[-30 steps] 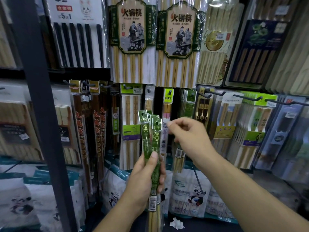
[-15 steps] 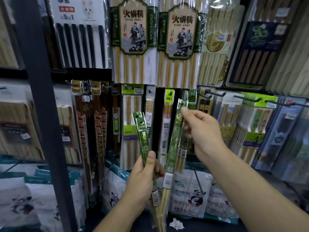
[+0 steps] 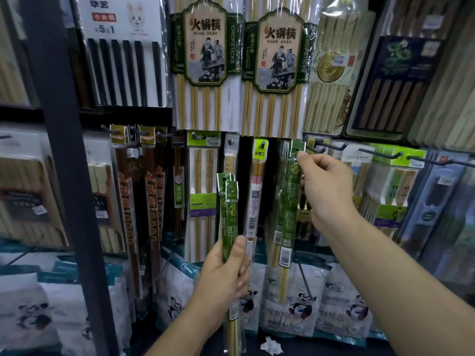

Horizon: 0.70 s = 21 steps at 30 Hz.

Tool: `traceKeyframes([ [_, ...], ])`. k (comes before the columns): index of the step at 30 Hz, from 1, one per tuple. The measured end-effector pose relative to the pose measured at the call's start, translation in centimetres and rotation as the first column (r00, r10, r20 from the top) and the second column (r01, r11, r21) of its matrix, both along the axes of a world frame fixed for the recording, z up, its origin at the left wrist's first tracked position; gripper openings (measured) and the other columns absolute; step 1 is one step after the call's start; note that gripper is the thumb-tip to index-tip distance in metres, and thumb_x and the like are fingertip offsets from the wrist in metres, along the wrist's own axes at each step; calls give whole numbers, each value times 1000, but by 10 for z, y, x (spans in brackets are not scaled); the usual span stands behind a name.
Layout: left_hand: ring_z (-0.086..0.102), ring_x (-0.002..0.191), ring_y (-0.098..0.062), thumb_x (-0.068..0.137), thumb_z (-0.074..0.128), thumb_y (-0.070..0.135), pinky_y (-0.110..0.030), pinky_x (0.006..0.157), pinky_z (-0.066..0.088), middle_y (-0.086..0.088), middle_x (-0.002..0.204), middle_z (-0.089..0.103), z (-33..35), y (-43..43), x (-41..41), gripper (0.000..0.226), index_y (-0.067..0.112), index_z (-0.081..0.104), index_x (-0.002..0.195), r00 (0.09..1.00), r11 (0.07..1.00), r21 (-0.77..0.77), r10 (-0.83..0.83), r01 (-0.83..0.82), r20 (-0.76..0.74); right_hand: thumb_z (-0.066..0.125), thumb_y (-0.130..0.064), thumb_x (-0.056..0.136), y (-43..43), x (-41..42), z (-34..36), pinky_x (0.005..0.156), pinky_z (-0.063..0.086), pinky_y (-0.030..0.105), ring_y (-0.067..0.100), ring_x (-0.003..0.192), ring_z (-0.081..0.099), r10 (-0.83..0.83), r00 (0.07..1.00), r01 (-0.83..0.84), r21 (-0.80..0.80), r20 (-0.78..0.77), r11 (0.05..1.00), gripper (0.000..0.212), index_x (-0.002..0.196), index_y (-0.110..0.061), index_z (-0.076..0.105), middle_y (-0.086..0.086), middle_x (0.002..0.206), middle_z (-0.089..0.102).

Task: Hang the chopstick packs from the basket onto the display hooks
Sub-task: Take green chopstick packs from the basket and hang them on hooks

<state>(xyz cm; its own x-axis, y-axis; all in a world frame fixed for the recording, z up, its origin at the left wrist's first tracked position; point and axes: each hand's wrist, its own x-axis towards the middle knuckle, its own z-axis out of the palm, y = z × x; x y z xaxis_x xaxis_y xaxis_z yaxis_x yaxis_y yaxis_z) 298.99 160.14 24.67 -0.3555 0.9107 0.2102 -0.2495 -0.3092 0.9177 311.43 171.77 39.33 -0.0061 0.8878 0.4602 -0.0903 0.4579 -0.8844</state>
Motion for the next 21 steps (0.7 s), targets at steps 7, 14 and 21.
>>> traceKeyframes([
  [7,37,48,-11,79,68,59,-24,41,31,-1,66,48,0,0,-2,37,22,62,79,992,995,40,-89,86,84,66,-27,98,3,-2,3,71,45,18,13,60,35,-17,1000,17,10,-15,1000,40,84,11,60,6,71,39],
  [14,39,49,-12,88,62,46,-25,41,31,-2,68,50,1,0,-2,23,24,66,84,992,996,57,-76,71,99,68,-24,96,4,-4,4,91,44,28,14,60,32,-17,999,17,-5,-36,1000,39,84,13,57,5,71,39],
  [21,40,50,-13,91,59,44,-25,41,33,-3,69,52,0,-1,-3,29,16,60,96,997,998,36,-60,58,57,67,-20,95,6,-5,1,103,47,35,14,60,35,-39,999,39,-4,-11,999,33,78,8,60,7,67,40],
])
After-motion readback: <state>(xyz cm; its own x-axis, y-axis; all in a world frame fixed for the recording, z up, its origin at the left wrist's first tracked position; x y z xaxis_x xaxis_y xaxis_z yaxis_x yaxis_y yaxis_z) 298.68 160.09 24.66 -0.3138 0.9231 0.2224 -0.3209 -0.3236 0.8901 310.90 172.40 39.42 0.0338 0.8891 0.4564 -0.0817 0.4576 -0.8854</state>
